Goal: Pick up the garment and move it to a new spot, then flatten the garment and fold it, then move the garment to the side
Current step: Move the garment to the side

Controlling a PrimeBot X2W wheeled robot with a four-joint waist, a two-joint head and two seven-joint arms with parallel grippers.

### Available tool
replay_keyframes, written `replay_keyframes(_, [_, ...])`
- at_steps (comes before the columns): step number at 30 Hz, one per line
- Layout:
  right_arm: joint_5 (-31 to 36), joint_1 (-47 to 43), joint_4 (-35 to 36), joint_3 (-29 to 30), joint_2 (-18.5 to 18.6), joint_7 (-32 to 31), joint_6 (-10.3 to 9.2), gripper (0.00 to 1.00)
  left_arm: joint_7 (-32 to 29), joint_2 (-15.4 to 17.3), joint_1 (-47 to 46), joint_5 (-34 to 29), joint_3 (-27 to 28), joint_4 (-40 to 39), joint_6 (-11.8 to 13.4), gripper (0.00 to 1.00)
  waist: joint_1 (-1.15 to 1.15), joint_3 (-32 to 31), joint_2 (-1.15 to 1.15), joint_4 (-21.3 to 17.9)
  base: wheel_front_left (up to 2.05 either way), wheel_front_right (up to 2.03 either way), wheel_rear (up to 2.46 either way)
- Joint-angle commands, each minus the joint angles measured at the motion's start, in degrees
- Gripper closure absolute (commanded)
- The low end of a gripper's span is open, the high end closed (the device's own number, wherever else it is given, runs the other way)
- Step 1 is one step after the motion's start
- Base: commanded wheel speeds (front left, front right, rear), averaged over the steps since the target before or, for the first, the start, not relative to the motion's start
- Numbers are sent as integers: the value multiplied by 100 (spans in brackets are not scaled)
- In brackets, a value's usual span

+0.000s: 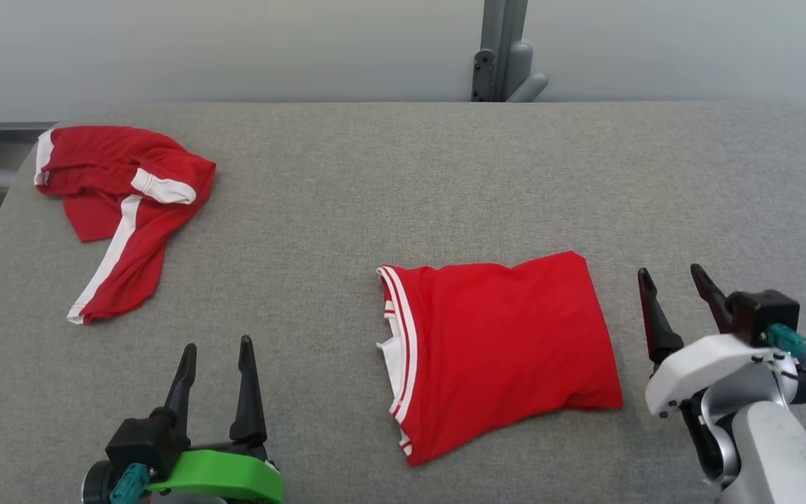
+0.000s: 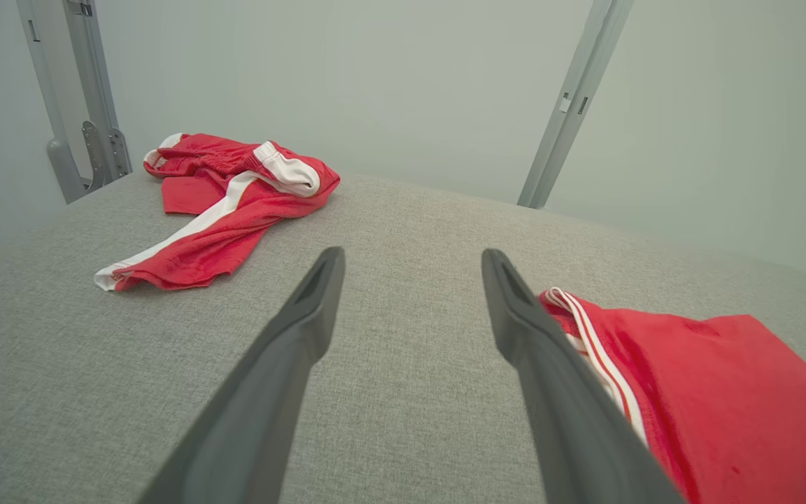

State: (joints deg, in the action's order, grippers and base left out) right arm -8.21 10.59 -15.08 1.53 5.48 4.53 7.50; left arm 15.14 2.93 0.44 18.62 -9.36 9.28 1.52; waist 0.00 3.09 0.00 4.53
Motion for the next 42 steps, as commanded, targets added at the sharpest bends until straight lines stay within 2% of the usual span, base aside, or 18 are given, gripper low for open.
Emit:
replay_keyframes(1, [-87, 101, -86, -31, 99, -141, -1, 0, 3, 4, -81, 10, 8, -2, -14, 0, 0, 79, 0, 84, 0, 0, 0])
replay_keyframes(4, [-292, 386, -362, -284, 423, -685, -1, 0, 3, 2, -128, 23, -15, 1, -21, 0, 0, 158, 0, 191, 0, 0, 0])
replay_keyframes(13, [-1715, 646, -816, -1140, 1219, -2080, -5, 0, 3, 1, -233, 130, -69, -31, 39, 0, 0, 386, 0, 483, 0, 0, 0])
replay_keyframes(19, [-2291, 677, -881, -1330, 1480, -2487, -4, 0, 3, 1, -257, 141, -99, -60, 71, 0, 0, 518, 0, 587, 0, 0, 0])
replay_keyframes(27, [-2914, 1065, -1207, -1680, 1503, -2851, -4, 2, 2, 1, -326, 88, -130, -41, 68, 0, 0, 647, 0, 620, 0, 0, 0])
replay_keyframes(29, [-3024, 1166, -1294, -1798, 1524, -2933, -3, 59, 3, 1, -341, 79, -147, -36, 66, 0, 0, 666, 0, 624, 0, 0, 0])
replay_keyframes(30, [-3080, 1217, -1334, -1849, 1545, -2935, -4, 70, 3, 1, -343, 78, -153, -36, 67, 0, 0, 674, 0, 624, 0, 0, 0])
replay_keyframes(32, [-3154, 1315, -1384, -1952, 1615, -2919, -4, 100, 2, 1, -350, 78, -166, -26, 69, 0, 0, 687, 0, 615, 0, 0, 0])
replay_keyframes(42, [-3077, 1797, -1638, -2185, 1901, -2292, -6, 100, 2, 2, -303, -17, -157, -110, 10, 0, 0, 719, 0, 191, 0, 0, 0])
